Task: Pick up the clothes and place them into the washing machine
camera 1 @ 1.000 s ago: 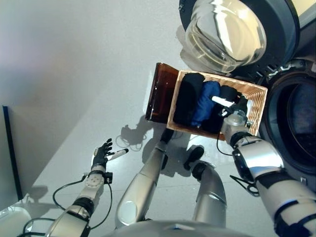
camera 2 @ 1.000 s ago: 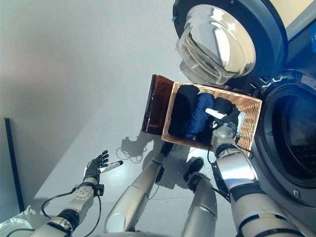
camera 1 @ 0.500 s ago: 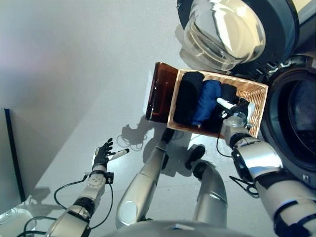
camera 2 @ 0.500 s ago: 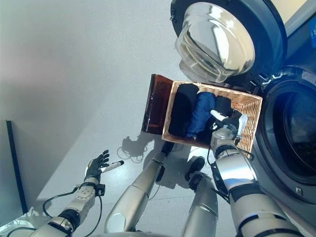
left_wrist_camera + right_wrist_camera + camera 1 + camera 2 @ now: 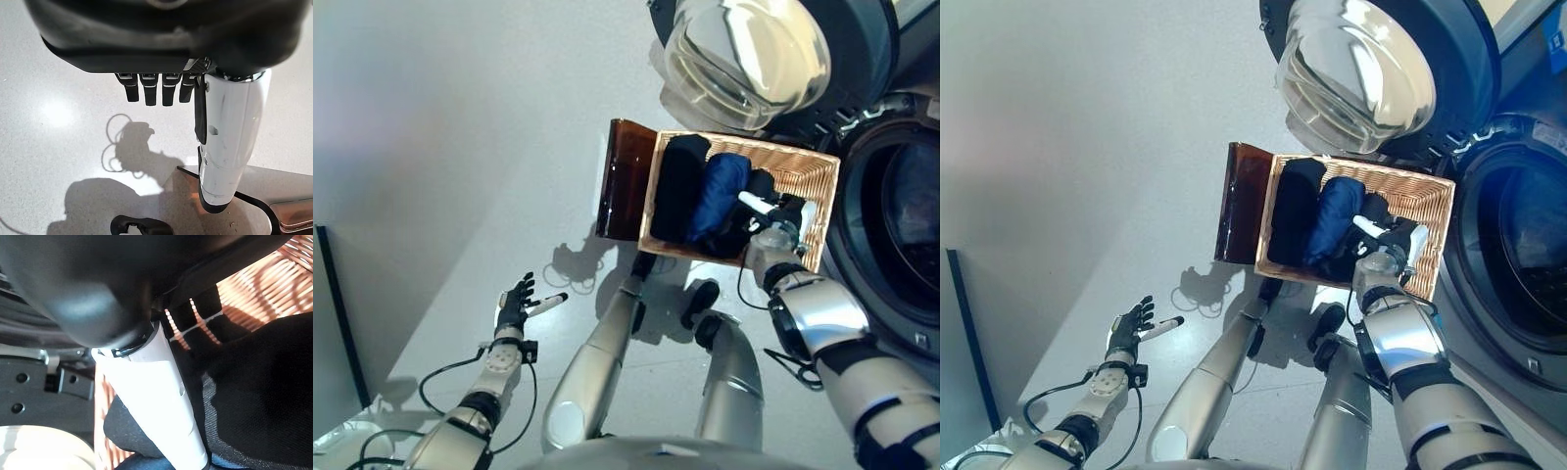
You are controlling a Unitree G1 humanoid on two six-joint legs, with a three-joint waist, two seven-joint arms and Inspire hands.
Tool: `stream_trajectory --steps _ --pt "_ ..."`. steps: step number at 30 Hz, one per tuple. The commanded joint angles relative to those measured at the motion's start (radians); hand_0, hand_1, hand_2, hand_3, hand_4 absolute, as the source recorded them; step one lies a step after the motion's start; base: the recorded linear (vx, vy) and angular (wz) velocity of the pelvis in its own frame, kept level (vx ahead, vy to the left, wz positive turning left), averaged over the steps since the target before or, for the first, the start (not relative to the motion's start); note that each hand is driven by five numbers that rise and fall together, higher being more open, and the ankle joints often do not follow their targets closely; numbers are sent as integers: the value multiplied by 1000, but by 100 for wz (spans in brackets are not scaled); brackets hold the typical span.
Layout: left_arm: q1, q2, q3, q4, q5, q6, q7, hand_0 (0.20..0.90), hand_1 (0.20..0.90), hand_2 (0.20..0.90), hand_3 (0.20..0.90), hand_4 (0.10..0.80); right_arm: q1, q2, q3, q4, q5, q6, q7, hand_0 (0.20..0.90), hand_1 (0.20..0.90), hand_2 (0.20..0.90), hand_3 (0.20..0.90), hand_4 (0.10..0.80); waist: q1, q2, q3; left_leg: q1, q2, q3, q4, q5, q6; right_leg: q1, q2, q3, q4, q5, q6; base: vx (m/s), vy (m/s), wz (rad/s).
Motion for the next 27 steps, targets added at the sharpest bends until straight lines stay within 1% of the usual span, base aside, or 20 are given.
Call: stream_trajectory --steps 1,10,19,20,21,22,23,27 --pt "47 52 49 53 -36 -51 37 900 900 900 900 800 -16 -12 13 -74 1 -64 -19 200 200 200 200 300 -8 35 6 34 -19 87 24 -89 -14 85 32 44 -97 59 11 0 0 0" --pt "62 58 68 65 -37 -54 23 900 900 900 900 800 38 6 10 -166 21 -89 14 200 200 200 200 300 -29 2 -13 104 -5 97 -44 -70 -12 147 41 46 -172 94 22 5 2 -10" --pt "85 48 83 73 -8 -42 -12 900 900 900 900 800 106 -24 -31 -131 21 -75 68 200 200 200 200 300 -26 -9 -48 195 -7 100 -113 -51 -7 235 34 51 -247 125 32 31 14 -9" --pt "85 48 85 75 -6 -42 -14 900 900 900 900 800 112 -27 -34 -128 19 -75 73 299 299 299 299 371 -25 -10 -49 196 -8 100 -111 -51 -6 236 34 52 -248 125 32 -2 13 -7" --pt "85 46 87 75 -4 -41 -19 900 900 900 900 800 120 -32 -36 -125 15 -74 80 304 304 304 304 375 -23 -10 -50 192 -9 99 -104 -52 -4 233 32 53 -244 124 30 -17 3 -5" --pt "86 44 88 73 -5 -41 -21 900 900 900 900 800 124 -38 -38 -124 14 -74 80 299 299 299 299 371 -22 -10 -51 190 -11 98 -102 -53 -4 231 31 53 -242 123 29 0 0 0" --pt "85 43 89 71 -2 -39 -22 900 900 900 900 800 128 -42 -43 -122 15 -75 82 200 200 200 200 300 -20 -8 -52 188 -12 97 -100 -53 -3 229 29 52 -241 123 29 0 0 0" --pt "88 43 85 81 20 -37 -26 900 900 900 900 800 113 -62 -51 -97 15 -74 83 200 200 200 200 300 -13 -3 -54 178 -15 96 -99 -49 -4 219 25 47 -240 123 28 -18 2 1"
